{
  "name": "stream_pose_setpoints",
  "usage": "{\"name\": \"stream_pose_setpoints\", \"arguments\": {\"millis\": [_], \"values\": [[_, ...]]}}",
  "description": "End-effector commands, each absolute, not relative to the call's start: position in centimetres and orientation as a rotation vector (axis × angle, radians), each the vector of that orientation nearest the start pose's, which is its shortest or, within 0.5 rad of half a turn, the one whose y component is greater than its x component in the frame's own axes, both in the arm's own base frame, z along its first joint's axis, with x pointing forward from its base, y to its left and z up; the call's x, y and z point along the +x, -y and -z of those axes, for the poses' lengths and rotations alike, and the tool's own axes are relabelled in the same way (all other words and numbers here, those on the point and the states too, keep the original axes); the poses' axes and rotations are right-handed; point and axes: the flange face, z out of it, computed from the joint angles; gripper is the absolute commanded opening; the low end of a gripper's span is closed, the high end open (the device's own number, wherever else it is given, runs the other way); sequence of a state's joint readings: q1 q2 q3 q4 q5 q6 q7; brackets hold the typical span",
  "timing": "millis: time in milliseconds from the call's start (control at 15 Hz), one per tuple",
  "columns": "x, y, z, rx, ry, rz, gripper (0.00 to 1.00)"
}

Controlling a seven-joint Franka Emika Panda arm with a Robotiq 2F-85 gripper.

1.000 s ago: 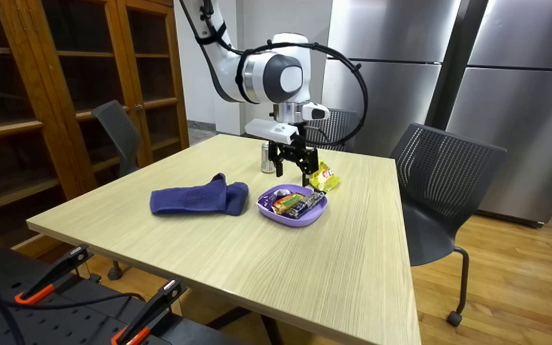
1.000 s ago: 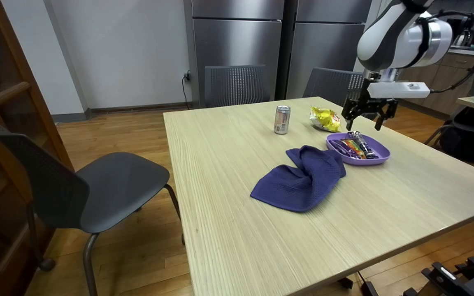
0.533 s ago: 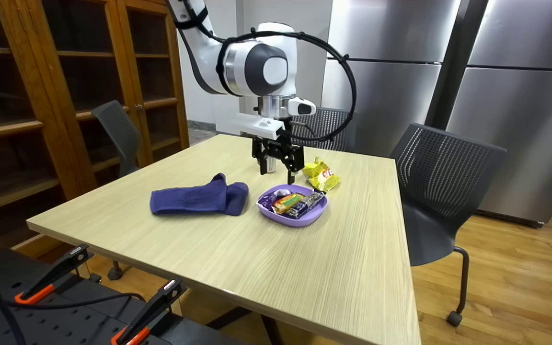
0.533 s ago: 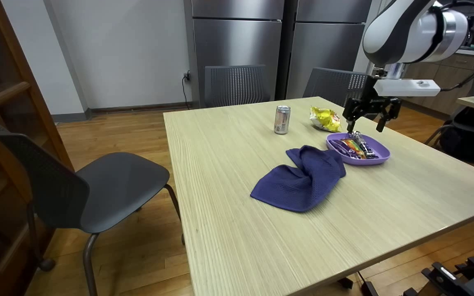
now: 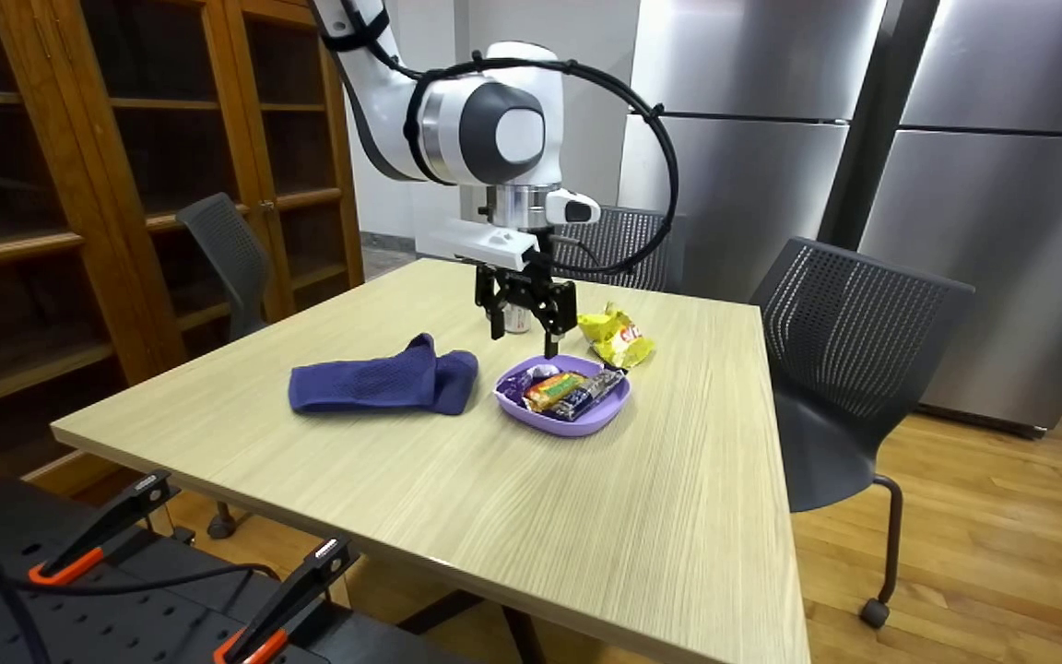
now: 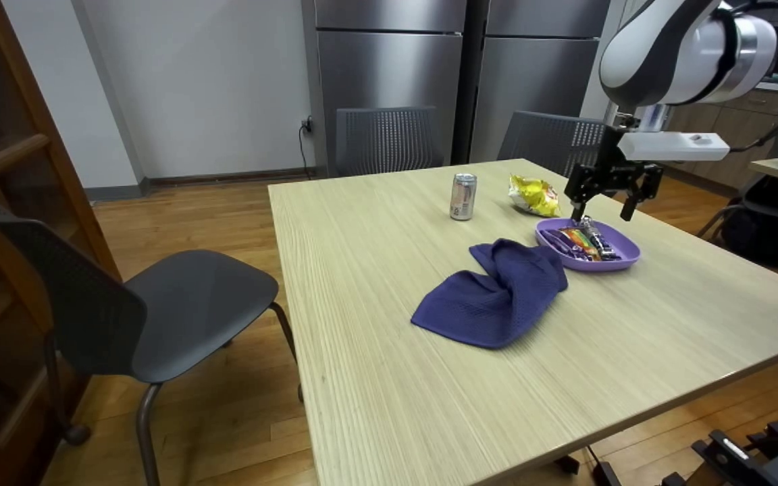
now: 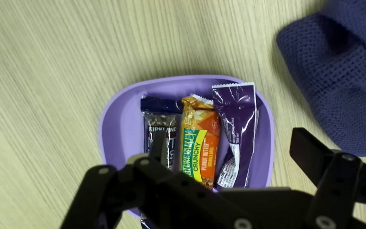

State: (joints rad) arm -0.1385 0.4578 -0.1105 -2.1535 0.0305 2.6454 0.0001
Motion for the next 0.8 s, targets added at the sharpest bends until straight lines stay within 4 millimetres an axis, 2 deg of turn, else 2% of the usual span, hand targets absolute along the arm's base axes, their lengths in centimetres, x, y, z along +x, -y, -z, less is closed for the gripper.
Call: {"name": "stream_pose_setpoints", "arguments": {"millis": [0,267,733], "values": [[55.3,14.2,-18.8,-3.152,-0.419,0.050,1.00],[55.3,14.3,-18.8,-3.152,-0.419,0.050,1.00],[56.4,13.4,-18.2,-3.137,-0.277,0.057,1.00]]}}
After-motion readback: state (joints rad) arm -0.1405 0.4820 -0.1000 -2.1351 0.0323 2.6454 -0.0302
